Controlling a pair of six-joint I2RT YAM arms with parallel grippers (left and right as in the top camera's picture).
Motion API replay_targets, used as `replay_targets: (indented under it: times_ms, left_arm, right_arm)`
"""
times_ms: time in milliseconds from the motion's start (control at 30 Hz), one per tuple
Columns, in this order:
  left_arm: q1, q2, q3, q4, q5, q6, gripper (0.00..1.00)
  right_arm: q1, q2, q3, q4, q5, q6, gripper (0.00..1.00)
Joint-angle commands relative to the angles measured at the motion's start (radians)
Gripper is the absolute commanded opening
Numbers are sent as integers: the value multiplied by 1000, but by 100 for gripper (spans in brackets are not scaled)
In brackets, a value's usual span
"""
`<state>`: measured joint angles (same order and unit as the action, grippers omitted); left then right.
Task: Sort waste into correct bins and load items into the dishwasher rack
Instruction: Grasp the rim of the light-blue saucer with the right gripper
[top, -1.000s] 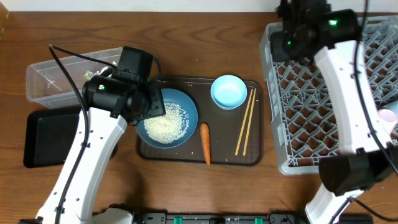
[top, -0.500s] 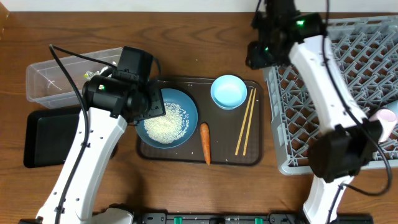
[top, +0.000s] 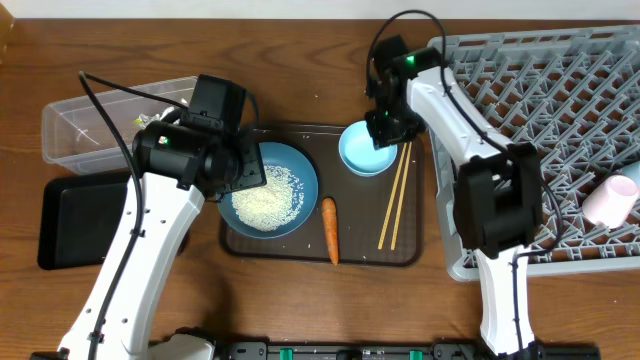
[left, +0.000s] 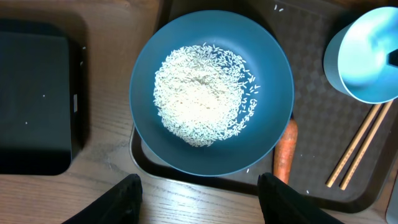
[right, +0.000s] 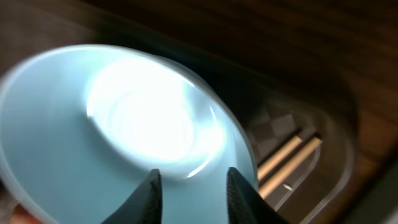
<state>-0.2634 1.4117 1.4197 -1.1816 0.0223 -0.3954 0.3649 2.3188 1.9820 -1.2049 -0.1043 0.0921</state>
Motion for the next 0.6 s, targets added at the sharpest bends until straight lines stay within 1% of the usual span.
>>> replay_targets:
  times_ms: [0, 133, 233, 300, 467, 500, 567]
  left_arm:
    - [5, -2, -2, -6, -12, 3, 61]
    - [5, -1, -2, -6, -12, 3, 61]
    - [5, -1, -2, -6, -12, 3, 61]
    - [5, -1, -2, -6, -12, 3, 61]
    - [5, -1, -2, -6, -12, 2, 61]
    - [5, -1, -2, -6, -12, 2, 61]
    - [5, -1, -2, -6, -12, 2, 61]
  right_arm:
    - [4, 39, -2, -1, 18, 27, 20]
    - [4, 29, 0, -7, 18, 27, 14]
    - [4, -1, 1, -14, 18, 26, 14]
    - [4, -35, 2, -13, 18, 26, 16]
    - [-2, -135, 2, 12, 38, 23, 22]
    - [-3, -148, 2, 17, 53, 23, 28]
    - [-6, -166, 2, 24, 80, 24, 37]
